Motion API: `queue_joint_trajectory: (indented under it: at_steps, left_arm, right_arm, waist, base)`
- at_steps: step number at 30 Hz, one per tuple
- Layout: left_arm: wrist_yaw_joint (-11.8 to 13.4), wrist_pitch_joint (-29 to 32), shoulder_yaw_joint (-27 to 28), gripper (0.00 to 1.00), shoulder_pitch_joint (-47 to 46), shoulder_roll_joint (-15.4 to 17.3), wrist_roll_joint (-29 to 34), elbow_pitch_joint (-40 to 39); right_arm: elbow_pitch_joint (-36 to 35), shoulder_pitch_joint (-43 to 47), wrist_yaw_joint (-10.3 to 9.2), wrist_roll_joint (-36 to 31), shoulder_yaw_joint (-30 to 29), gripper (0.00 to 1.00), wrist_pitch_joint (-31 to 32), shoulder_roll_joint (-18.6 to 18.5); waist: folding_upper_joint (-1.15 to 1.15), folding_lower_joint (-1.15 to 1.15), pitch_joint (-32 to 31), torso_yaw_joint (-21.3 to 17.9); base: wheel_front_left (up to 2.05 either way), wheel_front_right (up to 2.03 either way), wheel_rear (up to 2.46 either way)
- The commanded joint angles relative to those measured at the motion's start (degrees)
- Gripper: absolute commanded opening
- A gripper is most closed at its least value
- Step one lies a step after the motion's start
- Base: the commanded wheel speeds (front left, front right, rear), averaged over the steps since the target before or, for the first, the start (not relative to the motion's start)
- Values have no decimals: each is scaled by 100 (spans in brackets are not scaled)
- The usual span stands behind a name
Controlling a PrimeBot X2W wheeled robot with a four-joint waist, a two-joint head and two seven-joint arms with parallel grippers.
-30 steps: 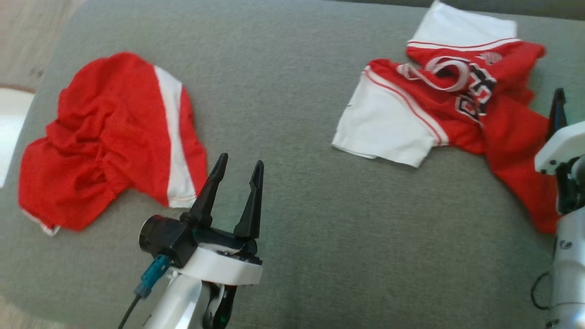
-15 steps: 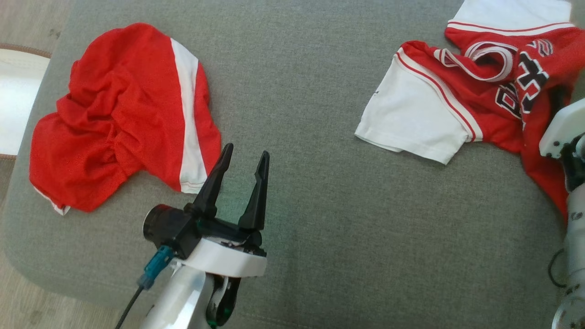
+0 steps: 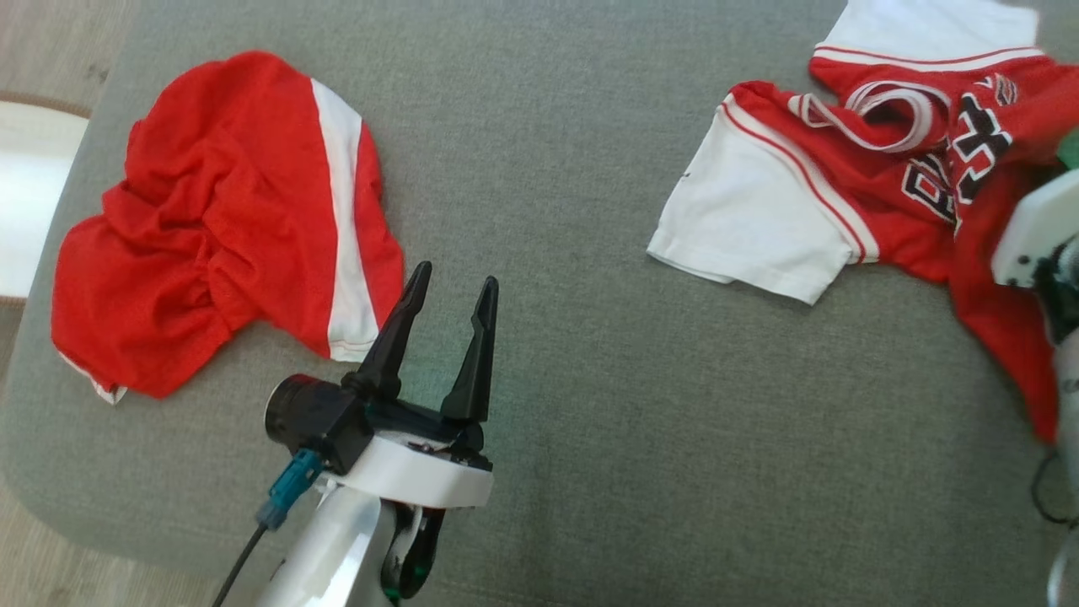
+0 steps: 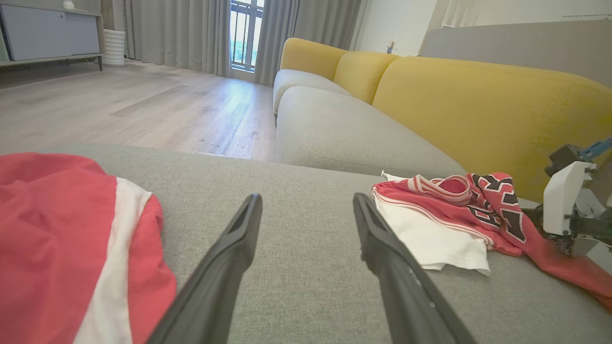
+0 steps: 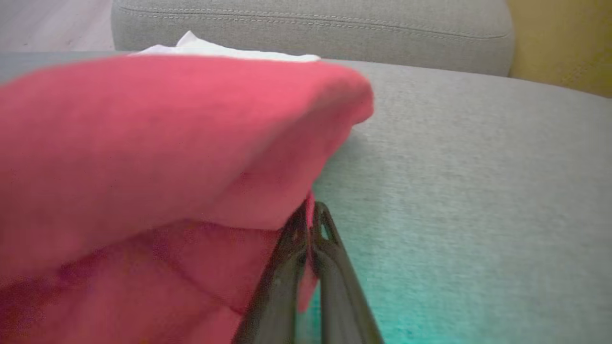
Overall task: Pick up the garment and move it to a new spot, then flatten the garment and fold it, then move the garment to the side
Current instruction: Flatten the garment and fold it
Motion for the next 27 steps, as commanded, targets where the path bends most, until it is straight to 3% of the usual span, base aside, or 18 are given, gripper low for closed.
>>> queue_joint_trajectory:
  at_steps: [1,12,19,22,23,24,27]
  left_arm:
    - [28,-54,179,100,-120,18,-38,-151]
    - [46,-54,39,100,-147,18,-144,-274]
    - [32,-54,-87,100,-269,18,-224,-315]
    - [28,-54,-121,100,-327,18,-256,-319]
    - [29,-54,-123,100,-340,18,-263,-322]
    - [30,-54,-124,100,-351,18,-267,-324]
    - [31,-54,-124,100,-371,18,-264,-309]
  right_arm:
    - [-145,-115,-4,9,98,0,-65,-155]
    - [-563,-662,-4,-657,-11,0,350,-1305]
    - [-1272,-1202,-4,-1456,-162,0,405,-1872]
    - [-1577,-1414,-4,-1802,-273,0,430,-1947]
    - [-1677,-1478,-4,-1898,-319,38,405,-1924]
    - [-1733,-1530,-4,-1965,-373,100,398,-1874]
    - [-1856,-1584,-4,-2140,-432,100,265,-1692]
  waist:
    - [0,0,-77,-44]
    - [0,0,-6,55]
    - [0,0,308,326]
    - [0,0,442,435]
    - [0,0,483,453]
    - [0,0,513,462]
    - [0,0,549,463]
  base:
    - [0,0,0]
    - [0,0,0]
    - [0,0,0]
    - [0,0,0]
    - [0,0,0]
    - [0,0,0]
    - [0,0,0]
